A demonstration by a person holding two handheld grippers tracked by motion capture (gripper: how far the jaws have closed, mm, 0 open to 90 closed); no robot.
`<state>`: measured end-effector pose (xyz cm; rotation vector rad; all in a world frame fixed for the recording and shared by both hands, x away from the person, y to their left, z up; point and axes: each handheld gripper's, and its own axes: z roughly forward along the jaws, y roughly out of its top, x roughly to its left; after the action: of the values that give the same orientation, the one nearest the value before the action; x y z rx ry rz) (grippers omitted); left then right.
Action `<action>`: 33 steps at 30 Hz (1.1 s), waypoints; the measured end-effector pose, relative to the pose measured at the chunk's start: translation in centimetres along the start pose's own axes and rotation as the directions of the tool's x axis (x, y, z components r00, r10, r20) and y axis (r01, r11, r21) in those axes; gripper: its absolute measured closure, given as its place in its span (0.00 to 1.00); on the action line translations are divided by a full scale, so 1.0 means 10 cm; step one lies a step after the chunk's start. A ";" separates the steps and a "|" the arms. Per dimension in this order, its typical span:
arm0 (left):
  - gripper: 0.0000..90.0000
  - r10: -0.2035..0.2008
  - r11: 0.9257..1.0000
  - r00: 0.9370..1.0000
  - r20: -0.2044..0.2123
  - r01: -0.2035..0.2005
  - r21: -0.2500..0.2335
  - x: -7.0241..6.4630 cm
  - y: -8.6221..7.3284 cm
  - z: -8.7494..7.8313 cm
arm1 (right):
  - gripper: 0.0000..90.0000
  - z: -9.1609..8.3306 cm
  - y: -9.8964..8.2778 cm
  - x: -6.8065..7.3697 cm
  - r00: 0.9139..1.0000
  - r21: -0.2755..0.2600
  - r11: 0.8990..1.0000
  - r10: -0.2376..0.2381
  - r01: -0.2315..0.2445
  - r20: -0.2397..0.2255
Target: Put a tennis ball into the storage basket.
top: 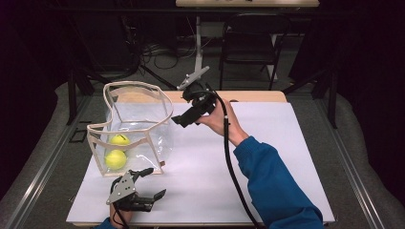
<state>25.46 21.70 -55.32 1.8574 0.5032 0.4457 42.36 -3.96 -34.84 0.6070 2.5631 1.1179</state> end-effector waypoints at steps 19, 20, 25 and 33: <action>0.18 0.004 1.000 1.000 -0.003 -0.004 -0.003 -0.01 0.00 -0.02 | 0.00 -0.13 -0.48 -0.02 0.999 0.008 1.000 0.028 -0.028 0.017; 0.18 0.004 1.000 1.000 -0.003 -0.004 -0.002 -0.01 0.00 -0.02 | 0.00 -0.13 -0.51 -0.03 0.999 0.010 0.999 0.030 -0.030 0.016; 0.18 0.005 1.000 1.000 0.010 -0.005 0.005 0.00 0.00 -0.02 | 0.00 -0.14 -0.64 -0.04 0.999 0.015 0.999 0.043 -0.044 0.025; 0.18 -0.002 1.000 1.000 -0.003 0.002 -0.004 -0.01 -0.01 -0.04 | 0.00 -0.17 -0.85 -0.05 0.998 0.030 0.998 0.060 -0.061 0.037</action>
<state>25.16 21.95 -55.28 1.8522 0.5058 0.4487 39.86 -10.46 -40.06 0.7102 2.5516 1.0782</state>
